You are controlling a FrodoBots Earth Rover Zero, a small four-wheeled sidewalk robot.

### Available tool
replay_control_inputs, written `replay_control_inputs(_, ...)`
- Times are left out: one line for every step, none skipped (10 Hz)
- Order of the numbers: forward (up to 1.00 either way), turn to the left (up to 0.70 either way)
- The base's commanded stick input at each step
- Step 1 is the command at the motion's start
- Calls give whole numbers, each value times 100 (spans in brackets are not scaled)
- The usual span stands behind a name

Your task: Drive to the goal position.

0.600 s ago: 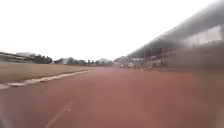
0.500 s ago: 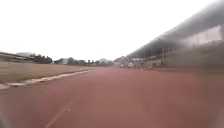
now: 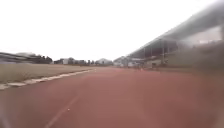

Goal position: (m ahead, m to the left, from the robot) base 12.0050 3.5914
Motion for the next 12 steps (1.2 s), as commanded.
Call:
replay_control_inputs(70, -30)
replay_control_inputs(70, -8)
replay_control_inputs(70, 0)
replay_control_inputs(70, 0)
replay_control_inputs(70, 0)
replay_control_inputs(70, 0)
replay_control_inputs(70, 0)
replay_control_inputs(70, 0)
replay_control_inputs(85, 0)
replay_control_inputs(85, 0)
replay_control_inputs(85, 0)
replay_control_inputs(100, 0)
